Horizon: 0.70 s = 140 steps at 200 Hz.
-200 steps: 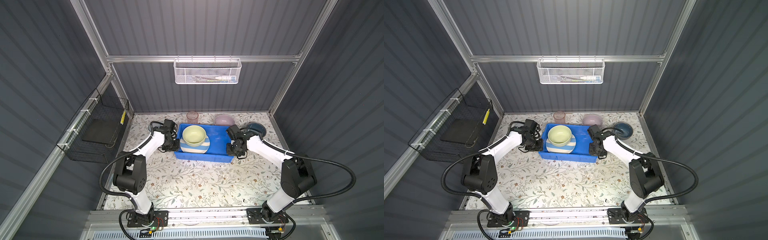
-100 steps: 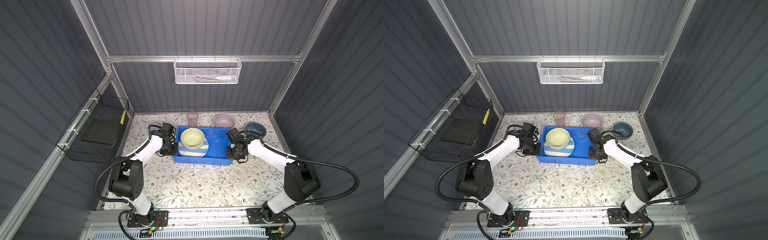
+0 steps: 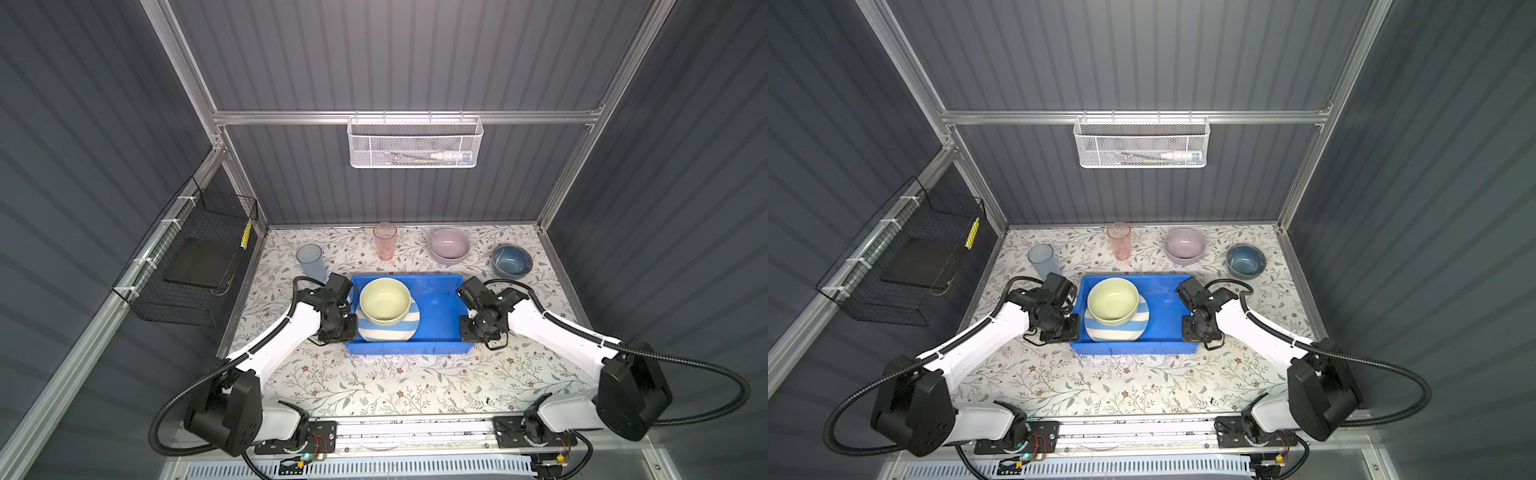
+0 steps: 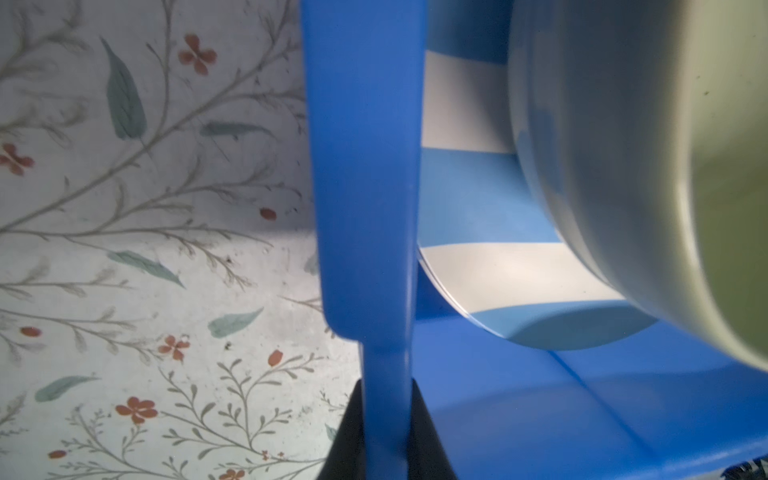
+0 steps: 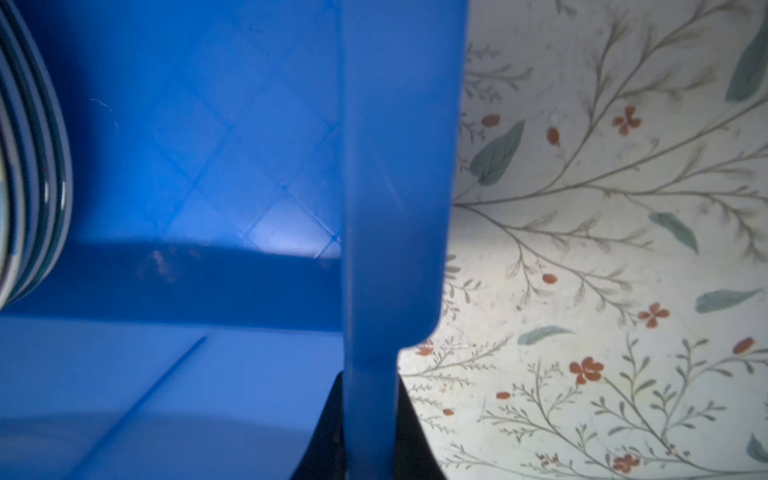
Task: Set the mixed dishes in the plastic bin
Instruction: 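Move both grippers down onto opposite short walls of the blue bin, then release the bin walls and raise both grippers away from the bin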
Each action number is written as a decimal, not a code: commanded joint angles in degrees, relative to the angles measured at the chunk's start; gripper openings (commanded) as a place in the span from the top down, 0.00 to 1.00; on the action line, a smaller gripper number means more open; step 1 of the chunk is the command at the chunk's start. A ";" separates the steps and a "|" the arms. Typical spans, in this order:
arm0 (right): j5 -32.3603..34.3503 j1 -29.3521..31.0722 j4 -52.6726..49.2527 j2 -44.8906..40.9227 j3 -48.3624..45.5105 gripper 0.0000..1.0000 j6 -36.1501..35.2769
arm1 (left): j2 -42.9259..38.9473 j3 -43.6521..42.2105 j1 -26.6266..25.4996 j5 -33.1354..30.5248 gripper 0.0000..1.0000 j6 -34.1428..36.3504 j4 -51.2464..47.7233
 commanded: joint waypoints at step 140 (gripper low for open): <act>-5.69 2.97 -6.27 -7.21 -8.54 0.80 6.00 | -17.11 -13.28 -2.50 7.17 0.82 -12.58 -3.75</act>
